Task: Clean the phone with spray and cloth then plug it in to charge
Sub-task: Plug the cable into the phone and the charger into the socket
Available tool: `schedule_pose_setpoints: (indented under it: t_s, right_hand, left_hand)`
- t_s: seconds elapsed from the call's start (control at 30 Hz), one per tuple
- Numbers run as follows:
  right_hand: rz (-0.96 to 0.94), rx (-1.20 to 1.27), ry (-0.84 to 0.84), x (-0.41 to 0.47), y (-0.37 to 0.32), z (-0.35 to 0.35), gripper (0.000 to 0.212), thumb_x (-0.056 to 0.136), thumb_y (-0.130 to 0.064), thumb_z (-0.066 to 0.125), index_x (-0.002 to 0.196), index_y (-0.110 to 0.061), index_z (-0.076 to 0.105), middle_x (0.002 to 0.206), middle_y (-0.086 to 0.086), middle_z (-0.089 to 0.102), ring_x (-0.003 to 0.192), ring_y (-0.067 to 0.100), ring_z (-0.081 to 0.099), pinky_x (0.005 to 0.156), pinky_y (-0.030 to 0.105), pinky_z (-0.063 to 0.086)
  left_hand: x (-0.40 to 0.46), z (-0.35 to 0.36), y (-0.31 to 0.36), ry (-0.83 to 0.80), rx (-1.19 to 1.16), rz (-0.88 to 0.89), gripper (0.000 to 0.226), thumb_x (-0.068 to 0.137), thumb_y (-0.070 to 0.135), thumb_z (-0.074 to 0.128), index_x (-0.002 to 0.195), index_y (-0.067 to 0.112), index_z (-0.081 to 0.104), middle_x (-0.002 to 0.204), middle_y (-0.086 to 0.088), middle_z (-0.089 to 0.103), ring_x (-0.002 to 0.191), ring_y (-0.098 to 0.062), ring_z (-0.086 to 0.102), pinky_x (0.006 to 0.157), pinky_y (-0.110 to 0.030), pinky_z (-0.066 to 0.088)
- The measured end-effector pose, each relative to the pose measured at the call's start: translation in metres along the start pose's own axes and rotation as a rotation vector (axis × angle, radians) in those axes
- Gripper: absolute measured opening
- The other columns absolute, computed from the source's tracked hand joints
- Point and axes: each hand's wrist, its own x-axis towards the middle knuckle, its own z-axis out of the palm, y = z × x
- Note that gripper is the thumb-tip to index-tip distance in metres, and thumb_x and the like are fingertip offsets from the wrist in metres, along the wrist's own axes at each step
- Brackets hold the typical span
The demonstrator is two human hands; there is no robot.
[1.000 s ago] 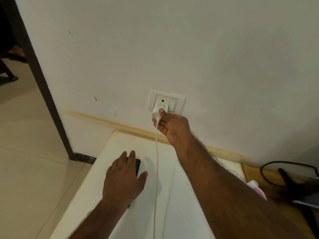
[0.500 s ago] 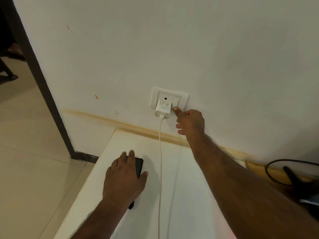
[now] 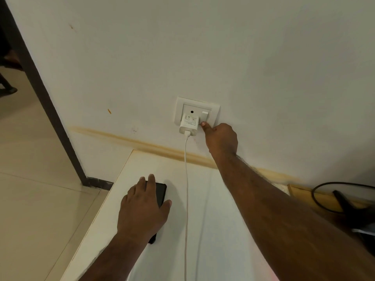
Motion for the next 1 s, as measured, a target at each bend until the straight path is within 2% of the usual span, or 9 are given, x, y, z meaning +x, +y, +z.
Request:
schedule_pose_setpoints:
  t_s: [0.13,0.27,0.4,0.47,0.53,0.63,0.73,0.87,1.0]
  right_hand:
    - [-0.050,-0.028,-0.035,-0.008,0.008,-0.012,0.045,0.090,-0.053,0.060,0.087,-0.010,0.071,0.082,0.008,0.075,0.081,0.028,0.071,0.076,0.034,0.056]
    - [-0.143,-0.072,-0.036,-0.039,0.018,-0.038,0.034,0.089,-0.047,0.063,0.107,-0.018,0.071,0.104,-0.002,0.074,0.099,0.021,0.066,0.085,0.031,0.051]
    - [-0.203,-0.066,-0.037,-0.088,0.034,-0.080,0.035,0.088,-0.048,0.063,0.113,-0.024,0.068,0.104,-0.007,0.074,0.096,0.014,0.068,0.077,0.024,0.044]
    - [-0.207,-0.074,-0.037,-0.115,0.046,-0.108,0.035,0.088,-0.049,0.063,0.115,-0.026,0.067,0.104,-0.010,0.073,0.094,0.012,0.068,0.077,0.023,0.044]
    - [-0.176,-0.057,-0.027,-0.141,0.061,-0.133,0.034,0.088,-0.049,0.063,0.115,-0.027,0.066,0.104,-0.012,0.073,0.093,0.011,0.068,0.080,0.024,0.048]
    - [-0.084,-0.008,0.005,-0.181,0.090,-0.171,0.033,0.087,-0.050,0.064,0.114,-0.031,0.066,0.101,-0.016,0.072,0.089,0.006,0.068,0.082,0.026,0.052]
    - [-0.018,-0.007,0.069,-0.212,0.127,-0.205,0.029,0.088,-0.048,0.065,0.111,-0.030,0.068,0.093,-0.018,0.069,0.083,0.003,0.067,0.076,0.021,0.053]
    - [0.246,-0.121,0.117,-0.241,0.186,-0.236,0.026,0.092,-0.048,0.059,0.106,-0.028,0.066,0.095,-0.010,0.070,0.079,0.009,0.065,0.065,0.030,0.057]
    - [0.471,-0.155,0.141,-0.258,0.236,-0.244,0.028,0.091,-0.042,0.060,0.093,-0.014,0.063,0.090,0.001,0.071,0.070,0.016,0.066,0.051,0.021,0.044]
  left_hand:
    - [0.003,-0.002,0.002,-0.011,0.022,-0.001,0.088,0.090,0.064,0.049,0.158,0.020,0.014,0.164,-0.009,0.027,0.147,-0.029,0.031,0.116,-0.044,0.032]
    - [-0.001,-0.016,0.004,0.002,0.046,-0.004,0.082,0.092,0.059,0.049,0.156,0.017,0.021,0.161,-0.013,0.032,0.146,-0.031,0.034,0.115,-0.047,0.034]
    - [-0.013,-0.040,0.010,0.295,-0.022,0.086,0.065,0.094,0.044,0.054,0.144,0.004,0.046,0.144,-0.023,0.054,0.131,-0.039,0.053,0.107,-0.055,0.044]
    - [-0.026,-0.049,0.020,0.462,-0.067,0.182,0.064,0.095,0.049,0.049,0.140,0.003,0.051,0.141,-0.024,0.056,0.128,-0.039,0.054,0.105,-0.053,0.044]
    - [-0.045,-0.052,0.036,0.519,-0.100,0.288,0.067,0.096,0.055,0.045,0.141,0.006,0.050,0.145,-0.021,0.054,0.132,-0.037,0.051,0.107,-0.050,0.041]
    - [-0.083,-0.041,0.071,0.458,-0.113,0.443,0.069,0.095,0.059,0.048,0.144,0.011,0.048,0.150,-0.018,0.049,0.138,-0.034,0.046,0.110,-0.047,0.036]
    - [-0.121,-0.024,0.100,0.266,-0.057,0.526,0.076,0.093,0.065,0.044,0.151,0.016,0.039,0.158,-0.014,0.040,0.144,-0.032,0.038,0.116,-0.044,0.028]
    - [-0.159,0.002,0.109,0.066,0.050,0.570,0.081,0.093,0.070,0.036,0.155,0.019,0.031,0.162,-0.012,0.030,0.148,-0.033,0.032,0.117,-0.045,0.026]
    - [-0.180,0.014,0.115,-0.020,0.099,0.585,0.083,0.091,0.072,0.034,0.157,0.022,0.027,0.164,-0.011,0.026,0.149,-0.032,0.029,0.116,-0.046,0.027]
